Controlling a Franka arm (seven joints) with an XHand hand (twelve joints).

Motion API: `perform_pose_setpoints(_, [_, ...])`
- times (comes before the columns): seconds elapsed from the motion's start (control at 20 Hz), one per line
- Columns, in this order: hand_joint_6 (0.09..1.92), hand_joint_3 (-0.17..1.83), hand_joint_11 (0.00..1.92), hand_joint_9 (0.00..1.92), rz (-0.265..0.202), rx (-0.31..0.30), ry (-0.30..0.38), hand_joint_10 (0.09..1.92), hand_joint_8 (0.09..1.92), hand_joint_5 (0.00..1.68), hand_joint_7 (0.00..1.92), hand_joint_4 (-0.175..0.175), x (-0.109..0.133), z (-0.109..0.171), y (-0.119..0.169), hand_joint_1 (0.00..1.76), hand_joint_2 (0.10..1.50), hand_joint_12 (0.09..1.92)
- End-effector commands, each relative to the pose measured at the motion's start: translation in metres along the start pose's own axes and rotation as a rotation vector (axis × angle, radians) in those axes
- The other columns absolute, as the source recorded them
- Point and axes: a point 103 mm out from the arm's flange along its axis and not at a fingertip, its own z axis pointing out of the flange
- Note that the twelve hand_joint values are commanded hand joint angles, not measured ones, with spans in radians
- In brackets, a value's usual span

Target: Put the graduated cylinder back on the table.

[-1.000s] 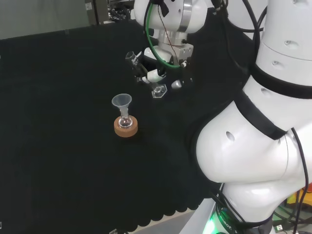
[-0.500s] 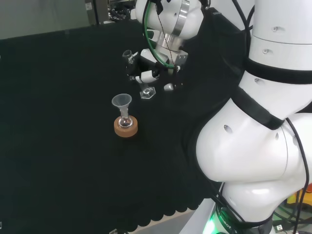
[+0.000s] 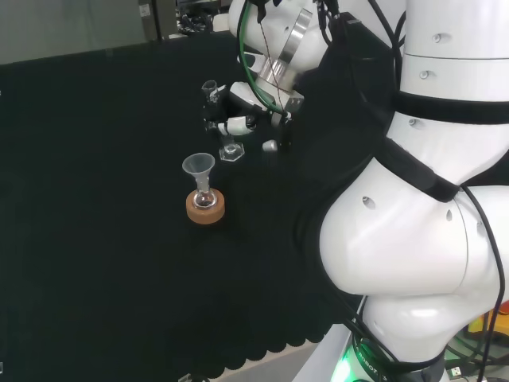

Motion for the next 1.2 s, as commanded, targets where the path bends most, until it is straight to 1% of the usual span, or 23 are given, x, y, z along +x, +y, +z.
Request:
perform_pose_setpoints(0.05, [0.99, -0.01, 1.29, 1.44, 0.0, -0.038, 0.07, 0.09, 0.2, 1.01, 1.31, -0.093, -0.015, 0.01, 0.008, 1.13, 1.12, 0.72])
perform_pose_setpoints(0.3, [0.99, -0.01, 1.29, 1.44, 0.005, -0.067, 0.108, 0.09, 0.2, 1.01, 1.31, -0.092, -0.025, 0.016, 0.013, 1.13, 1.12, 0.72])
perform_pose_setpoints(0.35, [0.99, -0.01, 1.29, 1.44, 0.01, -0.072, 0.126, 0.09, 0.2, 1.01, 1.31, -0.092, -0.026, 0.017, 0.014, 1.13, 1.12, 0.72])
perform_pose_setpoints(0.5, [0.99, -0.01, 1.29, 1.43, 0.011, -0.076, 0.148, 0.09, 0.19, 1.01, 1.31, -0.092, -0.029, 0.018, 0.016, 1.13, 1.12, 0.72])
perform_pose_setpoints(0.75, [0.99, -0.01, 1.29, 1.43, 0.01, -0.07, 0.157, 0.09, 0.19, 1.0, 1.31, -0.092, -0.03, 0.021, 0.016, 1.13, 1.12, 0.72])
perform_pose_setpoints(1.0, [0.99, -0.01, 1.29, 1.43, 0.022, -0.068, 0.171, 0.09, 0.19, 1.0, 1.31, -0.091, -0.032, 0.026, 0.014, 1.12, 1.12, 0.72])
perform_pose_setpoints(1.15, [1.02, -0.01, 1.26, 1.42, 0.011, -0.063, 0.211, 0.09, 0.19, 0.98, 1.29, -0.118, -0.034, 0.027, 0.013, 1.13, 1.13, 0.74])
perform_pose_setpoints(1.2, [1.03, 0.0, 1.23, 1.4, 0.005, -0.064, 0.216, 0.09, 0.18, 0.97, 1.27, -0.119, -0.035, 0.027, 0.013, 1.13, 1.13, 0.76])
